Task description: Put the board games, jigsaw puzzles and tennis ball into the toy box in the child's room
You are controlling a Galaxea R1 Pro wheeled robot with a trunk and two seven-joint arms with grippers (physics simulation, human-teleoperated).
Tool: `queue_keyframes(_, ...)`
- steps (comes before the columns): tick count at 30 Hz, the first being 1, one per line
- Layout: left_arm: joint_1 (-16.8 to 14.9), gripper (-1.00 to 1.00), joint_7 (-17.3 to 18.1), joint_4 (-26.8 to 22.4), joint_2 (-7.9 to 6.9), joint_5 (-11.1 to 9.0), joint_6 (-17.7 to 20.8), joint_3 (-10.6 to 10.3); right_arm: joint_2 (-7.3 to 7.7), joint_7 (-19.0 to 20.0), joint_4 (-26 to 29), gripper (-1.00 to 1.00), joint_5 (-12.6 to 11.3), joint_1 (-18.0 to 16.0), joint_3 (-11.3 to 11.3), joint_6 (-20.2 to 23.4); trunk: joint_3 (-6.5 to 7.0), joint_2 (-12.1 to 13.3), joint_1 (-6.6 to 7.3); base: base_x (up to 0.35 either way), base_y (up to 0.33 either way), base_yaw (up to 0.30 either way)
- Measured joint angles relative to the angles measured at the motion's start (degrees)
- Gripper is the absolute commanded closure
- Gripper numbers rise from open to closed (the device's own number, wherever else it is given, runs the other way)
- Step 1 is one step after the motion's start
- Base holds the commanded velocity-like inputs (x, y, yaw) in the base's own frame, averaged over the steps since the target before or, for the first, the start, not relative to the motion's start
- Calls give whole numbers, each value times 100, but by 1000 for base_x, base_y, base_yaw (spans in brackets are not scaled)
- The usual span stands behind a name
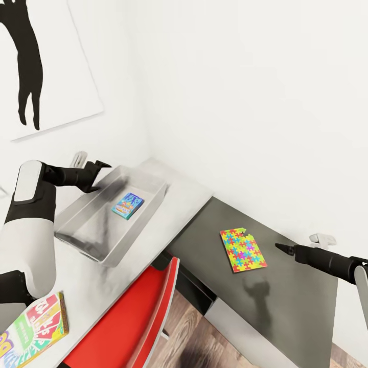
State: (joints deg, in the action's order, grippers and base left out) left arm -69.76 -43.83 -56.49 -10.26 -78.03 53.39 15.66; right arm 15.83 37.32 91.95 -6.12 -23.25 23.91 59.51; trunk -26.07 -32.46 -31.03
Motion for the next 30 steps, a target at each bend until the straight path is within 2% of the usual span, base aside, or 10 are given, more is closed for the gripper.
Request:
queue_keyframes(7,98,-100,69,2,14,-4,-4,-3,-1,0,-12,-100,-2,1,-65,0,30,0,0,0,0,-67)
queue_keyframes(15,269,-100,173,8,54,1,-16,-1,-1,0,-23,-100,2,1,-263,0,85,0,0,0,0,-79)
queue_keyframes(30,357,-100,229,2,80,-4,-24,-3,0,0,-31,-100,2,0,-315,0,129,0,0,0,0,-21)
